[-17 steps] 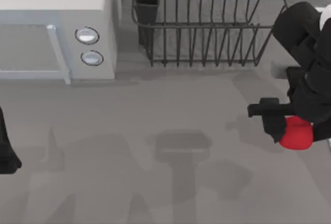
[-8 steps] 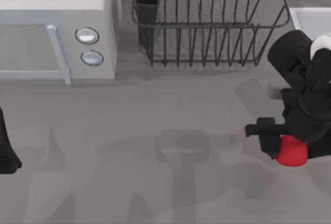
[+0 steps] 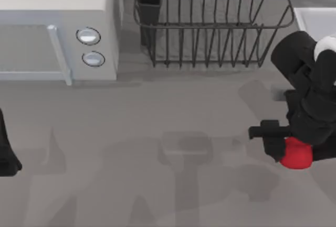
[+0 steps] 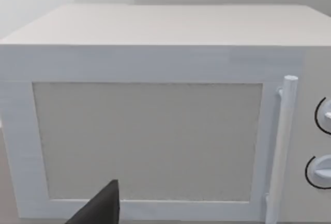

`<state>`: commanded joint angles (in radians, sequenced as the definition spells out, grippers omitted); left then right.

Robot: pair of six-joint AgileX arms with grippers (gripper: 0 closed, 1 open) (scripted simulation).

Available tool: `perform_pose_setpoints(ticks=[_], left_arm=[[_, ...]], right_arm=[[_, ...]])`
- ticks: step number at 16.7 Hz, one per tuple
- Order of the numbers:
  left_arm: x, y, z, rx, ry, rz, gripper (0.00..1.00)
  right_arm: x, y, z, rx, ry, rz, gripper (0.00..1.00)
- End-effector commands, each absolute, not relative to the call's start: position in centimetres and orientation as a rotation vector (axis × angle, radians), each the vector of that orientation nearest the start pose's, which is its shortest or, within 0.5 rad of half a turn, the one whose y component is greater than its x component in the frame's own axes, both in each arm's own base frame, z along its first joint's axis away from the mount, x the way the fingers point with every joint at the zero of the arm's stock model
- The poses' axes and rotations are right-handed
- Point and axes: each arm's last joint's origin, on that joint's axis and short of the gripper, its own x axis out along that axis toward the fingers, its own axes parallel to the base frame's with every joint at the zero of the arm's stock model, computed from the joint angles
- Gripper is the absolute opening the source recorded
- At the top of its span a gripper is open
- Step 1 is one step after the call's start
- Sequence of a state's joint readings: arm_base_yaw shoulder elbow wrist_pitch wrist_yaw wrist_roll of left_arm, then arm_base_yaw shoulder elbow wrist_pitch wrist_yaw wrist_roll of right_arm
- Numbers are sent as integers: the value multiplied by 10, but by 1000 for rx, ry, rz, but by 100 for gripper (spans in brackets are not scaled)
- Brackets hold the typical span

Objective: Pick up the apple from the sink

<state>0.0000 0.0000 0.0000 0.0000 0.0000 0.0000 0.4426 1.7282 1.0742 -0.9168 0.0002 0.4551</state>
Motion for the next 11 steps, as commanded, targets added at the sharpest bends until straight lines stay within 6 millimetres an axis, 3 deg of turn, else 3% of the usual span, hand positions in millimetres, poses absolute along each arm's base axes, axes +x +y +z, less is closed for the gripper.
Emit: perform_pose_setpoints(ticks=[5, 11], left_arm=[[106, -1, 160, 0, 0, 0, 100], [106, -1, 160, 0, 0, 0, 100]], right_arm=[[269, 129, 160, 8, 1571, -8, 98], [269, 129, 160, 8, 1571, -8, 100]])
